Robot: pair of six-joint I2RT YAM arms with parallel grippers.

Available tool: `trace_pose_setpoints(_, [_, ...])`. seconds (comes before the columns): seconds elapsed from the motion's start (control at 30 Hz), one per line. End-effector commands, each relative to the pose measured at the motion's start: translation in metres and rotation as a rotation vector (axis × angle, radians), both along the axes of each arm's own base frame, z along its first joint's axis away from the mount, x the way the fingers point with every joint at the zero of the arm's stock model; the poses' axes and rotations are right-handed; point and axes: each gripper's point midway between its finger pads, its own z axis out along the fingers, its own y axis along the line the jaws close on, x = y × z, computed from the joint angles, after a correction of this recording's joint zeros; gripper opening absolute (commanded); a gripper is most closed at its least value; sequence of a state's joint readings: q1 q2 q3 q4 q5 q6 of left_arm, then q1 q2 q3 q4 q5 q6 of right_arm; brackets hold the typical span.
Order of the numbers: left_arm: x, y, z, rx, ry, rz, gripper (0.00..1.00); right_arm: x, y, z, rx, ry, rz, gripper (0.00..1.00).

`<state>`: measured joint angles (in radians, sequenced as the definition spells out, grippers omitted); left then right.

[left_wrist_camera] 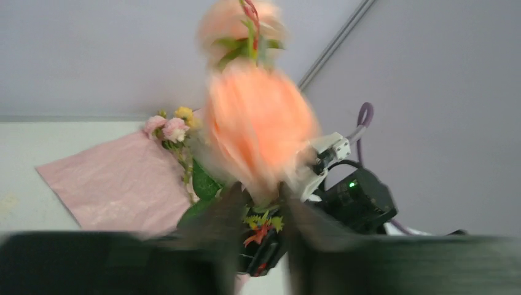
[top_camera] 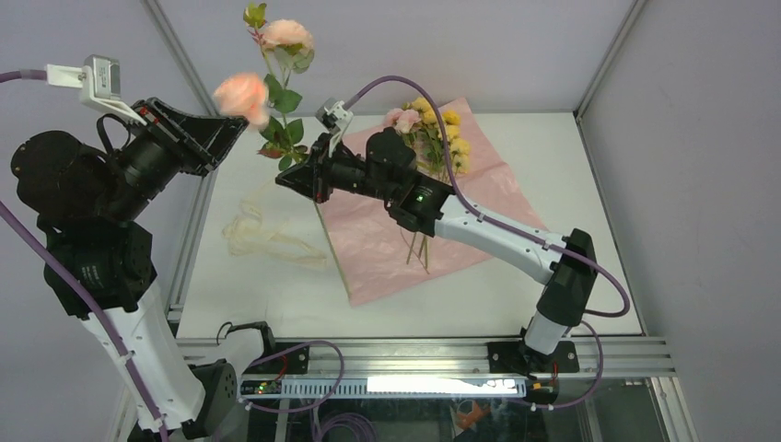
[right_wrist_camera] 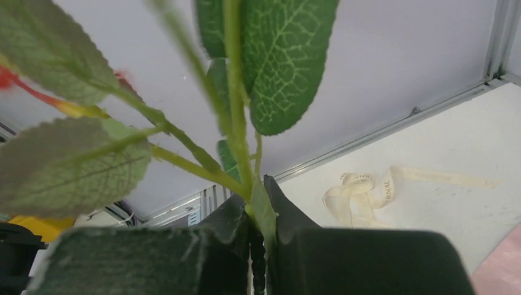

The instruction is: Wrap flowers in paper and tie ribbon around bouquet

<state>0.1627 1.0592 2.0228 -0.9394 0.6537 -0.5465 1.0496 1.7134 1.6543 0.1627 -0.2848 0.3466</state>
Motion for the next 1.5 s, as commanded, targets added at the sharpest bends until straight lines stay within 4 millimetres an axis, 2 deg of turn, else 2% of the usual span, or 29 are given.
trace_pose_setpoints(0.0, [0.008,0.002,-0.014,0.024,0.003,0.002,0.73,0.024,-0.031,0.013,0.006,0.049,-0.122,0.0])
trace_pose_setpoints(0.03, [0.02,0.011,-0.033,0.062,0.028,0.048,0.96,0.029,-0.038,-0.001,-0.047,0.08,-0.138,0.0])
trace_pose_setpoints(0.07, [0.031,0.023,-0.054,0.101,0.072,0.111,0.99,0.09,-0.076,-0.022,-0.034,0.294,-0.548,0.0])
trace_pose_setpoints(0.1, [0.041,0.038,-0.081,0.145,0.149,0.183,0.99,0.109,-0.1,-0.045,-0.066,0.389,-0.709,0.0])
trace_pose_setpoints(0.13, [0.049,0.051,-0.116,0.193,0.277,0.235,0.99,0.117,-0.12,-0.073,-0.159,0.43,-0.787,0.0])
trace_pose_setpoints(0.17, [0.053,0.062,-0.142,0.243,0.364,0.272,0.99,0.134,-0.147,-0.089,-0.169,0.468,-0.943,0.0])
trace_pose_setpoints(0.2, [0.057,0.072,-0.17,0.295,0.45,0.294,0.99,0.149,-0.168,-0.106,-0.219,0.466,-1.025,0.0])
trace_pose_setpoints(0.3, [0.06,0.094,-0.23,0.403,0.615,0.34,0.99,0.184,-0.213,-0.154,-0.356,0.487,-1.187,0.0])
trace_pose_setpoints(0.37, [0.058,0.098,-0.259,0.431,0.686,0.336,0.99,0.209,-0.232,-0.182,-0.421,0.517,-1.234,0.0])
trace_pose_setpoints(0.4, [0.056,0.098,-0.271,0.441,0.713,0.327,0.99,0.222,-0.236,-0.202,-0.467,0.544,-1.237,0.0])
trace_pose_setpoints(0.43, [0.055,0.098,-0.282,0.446,0.739,0.318,0.99,0.232,-0.244,-0.208,-0.495,0.554,-1.25,0.0])
trace_pose_setpoints(0.47, [0.052,0.097,-0.292,0.452,0.76,0.3,0.99,0.243,-0.247,-0.229,-0.557,0.571,-1.259,0.0])
trace_pose_setpoints(0.53, [0.048,0.095,-0.306,0.463,0.791,0.279,0.99,0.259,-0.258,-0.25,-0.642,0.593,-1.289,0.0])
trace_pose_setpoints(0.63, [0.043,0.092,-0.317,0.482,0.789,0.254,0.99,0.275,-0.266,-0.281,-0.732,0.632,-1.305,0.03])
trace_pose_setpoints(0.67, [0.042,0.091,-0.319,0.488,0.781,0.249,0.99,0.277,-0.265,-0.288,-0.756,0.643,-1.285,0.15])
trace_pose_setpoints(0.73, [0.04,0.083,-0.324,0.524,0.752,0.2,0.99,0.277,-0.265,-0.3,-0.838,0.668,-1.246,0.51])
trace_pose_setpoints(0.77, [0.039,0.077,-0.326,0.563,0.725,0.153,0.99,0.275,-0.268,-0.3,-0.873,0.674,-1.245,0.62])
trace_pose_setpoints(0.8, [0.036,0.069,-0.332,0.627,0.69,0.078,0.98,0.273,-0.271,-0.294,-0.893,0.673,-1.251,0.7])
trace_pose_setpoints(0.87, [0.025,0.046,-0.349,0.78,0.596,-0.128,0.88,0.269,-0.274,-0.277,-0.894,0.657,-1.233,0.77])
trace_pose_setpoints(0.9, [0.017,0.034,-0.36,0.869,0.534,-0.25,0.77,0.264,-0.273,-0.267,-0.883,0.65,-1.215,0.8])
trace_pose_setpoints(0.97, [0.001,0.018,-0.387,1.058,0.423,-0.468,0.62,0.25,-0.274,-0.247,-0.854,0.647,-1.176,0.83])
trace_pose_setpoints(1.0, [-0.003,0.014,-0.398,1.185,0.341,-0.572,0.6,0.237,-0.277,-0.247,-0.86,0.665,-1.146,0.84])
trace_pose_setpoints(1.07, [-0.008,0.008,-0.419,1.412,0.23,-0.744,0.59,0.214,-0.276,-0.244,-0.838,0.701,-1.073,0.84])
trace_pose_setpoints(1.13, [-0.01,0.002,-0.438,1.58,0.111,-0.918,0.61,0.188,-0.275,-0.25,-0.813,0.771,-0.998,0.83])
trace_pose_setpoints(1.2, [-0.01,-0.011,-0.451,1.625,-0.033,-1.078,0.68,0.17,-0.269,-0.259,-0.758,0.836,-0.929,0.8])
trace_pose_setpoints(1.27, [-0.009,-0.024,-0.465,1.642,-0.189,-1.225,0.73,0.157,-0.272,-0.281,-0.758,0.897,-0.921,0.75])
trace_pose_setpoints(1.4, [0.008,-0.057,-0.487,1.624,-0.454,-1.362,0.8,0.15,-0.272,-0.313,-0.766,0.988,-0.899,0.69])
trace_pose_setpoints(1.47, [0.008,-0.072,-0.494,1.57,-0.534,-1.43,0.81,0.147,-0.262,-0.324,-0.742,1.027,-0.855,0.68])
